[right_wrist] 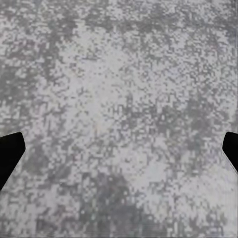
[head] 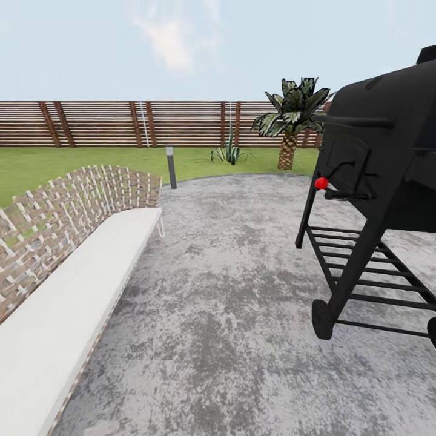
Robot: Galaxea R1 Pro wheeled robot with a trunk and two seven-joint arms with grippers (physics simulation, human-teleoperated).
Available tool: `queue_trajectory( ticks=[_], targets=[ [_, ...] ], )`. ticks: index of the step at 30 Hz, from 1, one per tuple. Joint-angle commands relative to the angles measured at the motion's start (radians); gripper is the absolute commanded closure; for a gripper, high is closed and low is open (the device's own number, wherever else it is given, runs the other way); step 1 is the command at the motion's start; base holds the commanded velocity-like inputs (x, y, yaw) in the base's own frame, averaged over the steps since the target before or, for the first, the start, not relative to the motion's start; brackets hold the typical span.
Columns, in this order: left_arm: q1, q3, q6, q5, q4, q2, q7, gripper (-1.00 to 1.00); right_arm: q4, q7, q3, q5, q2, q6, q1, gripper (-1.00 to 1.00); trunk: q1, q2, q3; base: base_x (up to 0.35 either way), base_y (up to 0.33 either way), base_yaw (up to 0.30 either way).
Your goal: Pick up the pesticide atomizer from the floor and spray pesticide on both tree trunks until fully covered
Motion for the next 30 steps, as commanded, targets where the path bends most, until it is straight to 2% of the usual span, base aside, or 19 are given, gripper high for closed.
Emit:
queue_trajectory(
  ticks=[1,30],
  targets=[
    [-0.001,-0.001,-0.004,0.001,0.001,0.000,0.003,-1.00,0.001,-0.003,0.000,0.002,0.000,-0.003,0.000,-1.00,0.000,0.000,-0.001,0.340,0.000,0.000],
    [-0.001,-0.001,-0.004,0.002,0.001,0.000,0.003,-1.00,0.020,-0.005,-0.008,-0.003,-0.001,-0.008,0.000,-1.00,0.000,0.000,-0.001,0.340,0.000,0.000]
  ],
)
